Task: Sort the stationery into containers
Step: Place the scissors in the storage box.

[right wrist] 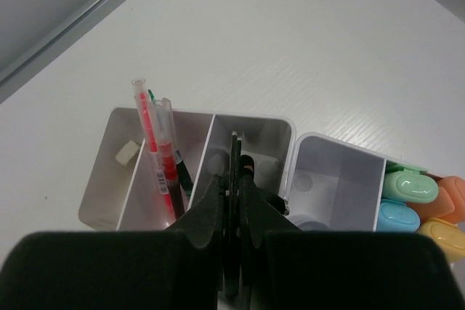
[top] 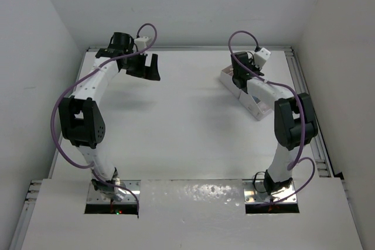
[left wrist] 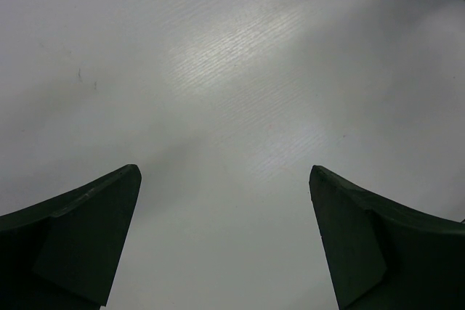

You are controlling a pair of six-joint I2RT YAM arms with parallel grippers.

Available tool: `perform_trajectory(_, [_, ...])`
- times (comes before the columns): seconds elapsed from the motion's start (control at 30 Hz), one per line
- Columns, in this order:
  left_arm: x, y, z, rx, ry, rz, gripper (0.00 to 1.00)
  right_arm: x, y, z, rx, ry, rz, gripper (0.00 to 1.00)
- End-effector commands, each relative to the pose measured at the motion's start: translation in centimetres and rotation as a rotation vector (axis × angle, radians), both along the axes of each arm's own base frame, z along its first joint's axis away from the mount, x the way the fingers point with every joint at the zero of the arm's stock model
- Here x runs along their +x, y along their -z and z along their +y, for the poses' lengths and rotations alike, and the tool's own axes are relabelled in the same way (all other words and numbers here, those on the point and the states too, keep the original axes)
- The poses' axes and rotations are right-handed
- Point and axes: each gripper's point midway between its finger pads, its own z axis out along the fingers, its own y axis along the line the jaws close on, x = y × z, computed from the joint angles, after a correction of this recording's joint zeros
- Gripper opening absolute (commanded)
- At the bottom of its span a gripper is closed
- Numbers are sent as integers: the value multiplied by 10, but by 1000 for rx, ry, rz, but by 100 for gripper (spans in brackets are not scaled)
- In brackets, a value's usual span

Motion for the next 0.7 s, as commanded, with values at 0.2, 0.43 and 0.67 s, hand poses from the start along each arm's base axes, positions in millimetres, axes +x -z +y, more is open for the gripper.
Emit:
perform_trajectory(0.2, [7,-12,4,-14,-12,-39,100,-5,3,-3,40,37,-7,11])
perform_trajectory(0.43, [8,-12,3,-17,-11,-42,100,-10,-3,-7,47,55,-34,33])
perform_trajectory(0.67, [8,-12,3,-20,-10,-41,100,-9,-18,-5,52,38,-66,51])
